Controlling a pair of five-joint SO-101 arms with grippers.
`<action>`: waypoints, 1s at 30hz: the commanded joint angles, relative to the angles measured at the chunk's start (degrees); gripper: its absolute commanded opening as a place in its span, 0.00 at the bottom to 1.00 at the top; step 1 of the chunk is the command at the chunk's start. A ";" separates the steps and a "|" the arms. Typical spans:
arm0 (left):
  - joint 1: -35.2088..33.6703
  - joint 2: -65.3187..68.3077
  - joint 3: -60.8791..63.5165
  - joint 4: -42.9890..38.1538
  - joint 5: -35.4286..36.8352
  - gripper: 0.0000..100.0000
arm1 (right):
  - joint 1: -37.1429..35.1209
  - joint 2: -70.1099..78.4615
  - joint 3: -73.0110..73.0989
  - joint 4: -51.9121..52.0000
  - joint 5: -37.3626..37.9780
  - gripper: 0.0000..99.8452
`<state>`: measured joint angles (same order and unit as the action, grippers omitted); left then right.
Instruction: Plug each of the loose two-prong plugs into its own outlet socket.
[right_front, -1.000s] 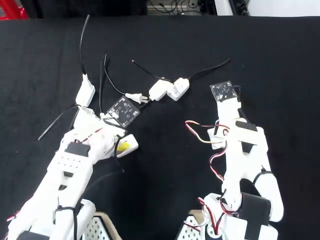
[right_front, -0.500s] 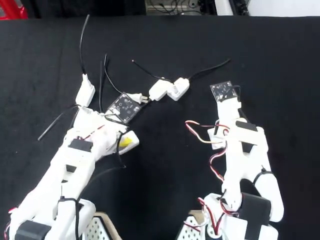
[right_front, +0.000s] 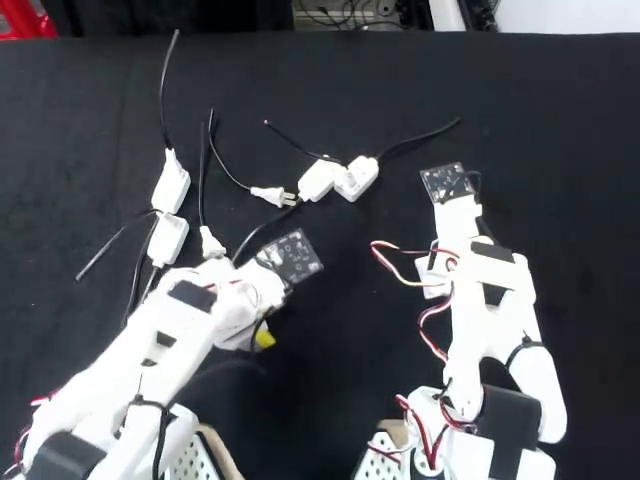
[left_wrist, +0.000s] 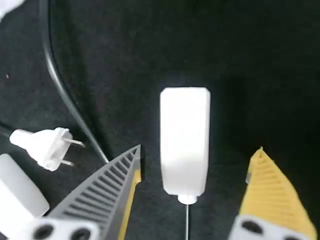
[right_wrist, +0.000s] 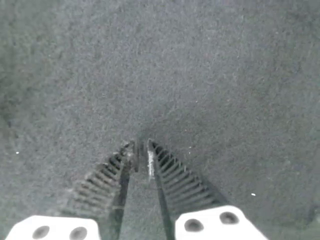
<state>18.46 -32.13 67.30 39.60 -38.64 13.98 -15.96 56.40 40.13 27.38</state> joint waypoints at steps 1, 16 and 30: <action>3.30 -7.12 2.59 1.23 -0.18 0.33 | -0.79 0.04 -0.13 -0.62 0.35 0.03; 9.80 -29.80 6.55 19.69 -3.78 0.33 | -0.79 0.13 -0.13 -0.62 0.35 0.03; -10.42 -45.54 -1.80 24.79 15.38 0.33 | -0.79 -0.31 -1.98 -0.44 0.35 0.03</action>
<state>15.65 -70.99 68.44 64.13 -30.64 13.98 -15.96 56.40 40.13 27.38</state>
